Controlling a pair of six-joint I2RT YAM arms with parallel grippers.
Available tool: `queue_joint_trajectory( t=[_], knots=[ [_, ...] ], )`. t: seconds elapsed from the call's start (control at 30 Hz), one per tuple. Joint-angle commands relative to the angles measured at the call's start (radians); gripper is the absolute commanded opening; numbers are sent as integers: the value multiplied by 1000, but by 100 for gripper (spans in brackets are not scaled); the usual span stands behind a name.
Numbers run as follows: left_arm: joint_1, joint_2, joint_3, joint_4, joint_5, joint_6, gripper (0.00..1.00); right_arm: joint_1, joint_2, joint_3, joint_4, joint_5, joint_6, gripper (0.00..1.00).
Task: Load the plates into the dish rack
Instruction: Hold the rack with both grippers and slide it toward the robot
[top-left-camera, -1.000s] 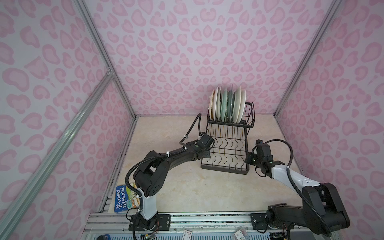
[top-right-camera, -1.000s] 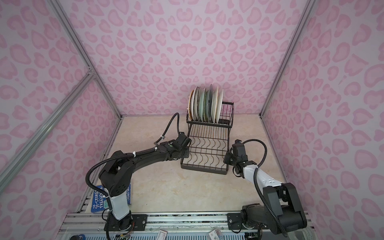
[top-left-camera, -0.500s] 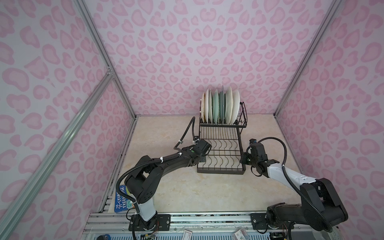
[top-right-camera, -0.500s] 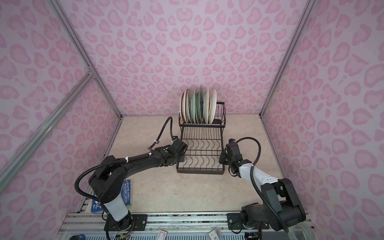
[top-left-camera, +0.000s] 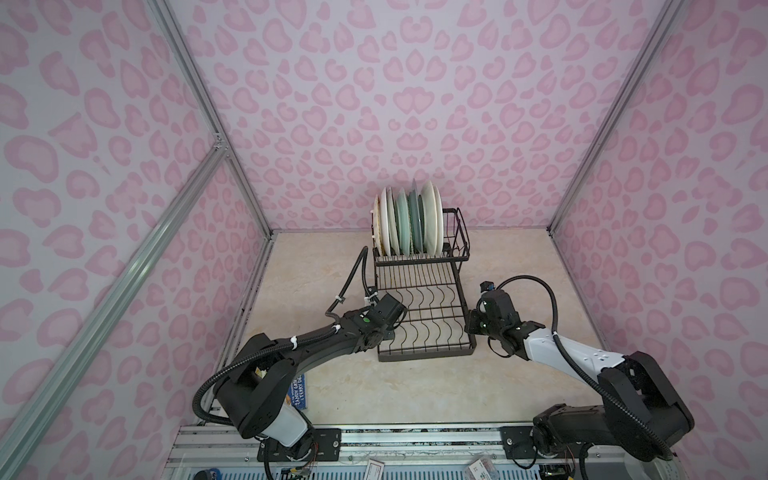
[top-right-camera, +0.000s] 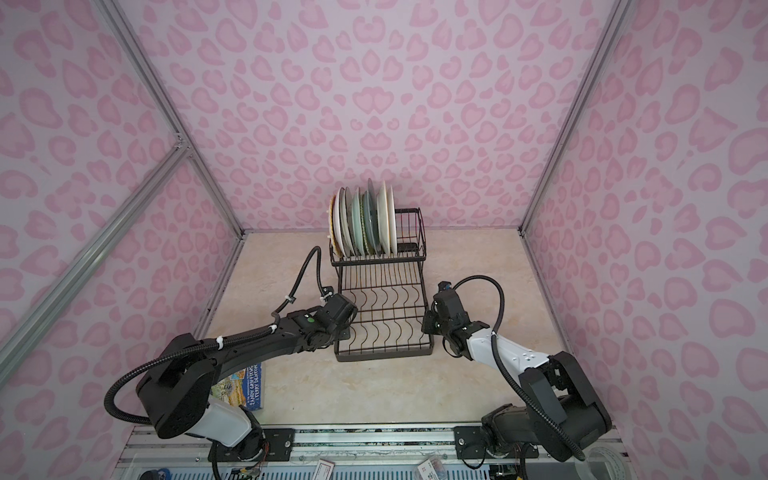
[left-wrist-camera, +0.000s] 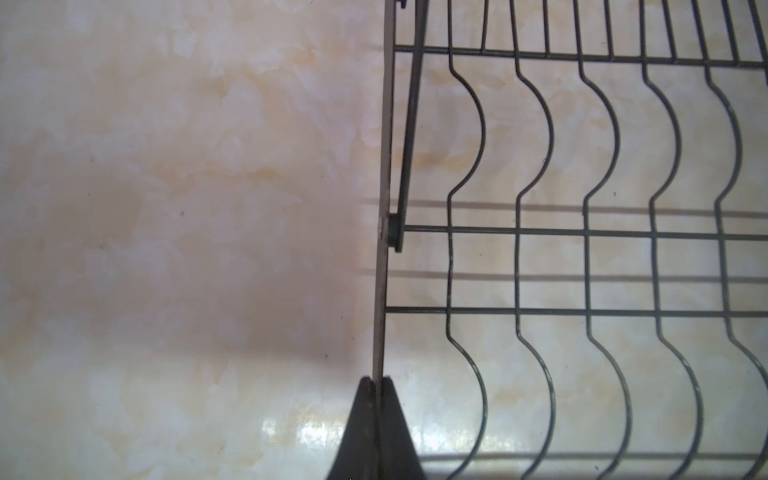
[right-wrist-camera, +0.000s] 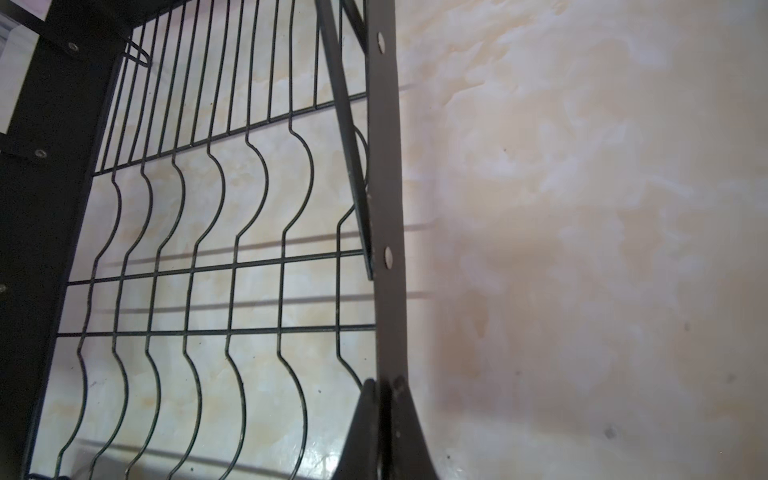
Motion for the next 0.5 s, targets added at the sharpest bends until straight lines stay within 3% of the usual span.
queue_joint_trajectory(
  t=[0.0, 0.47],
  knots=[
    [1, -40, -21, 10, -65, -55, 3, 21, -16, -1, 44, -13, 63, 0],
    [0, -12, -13, 20, -78, -29, 3, 53, -102, -62, 37, 34, 111, 0]
  ],
)
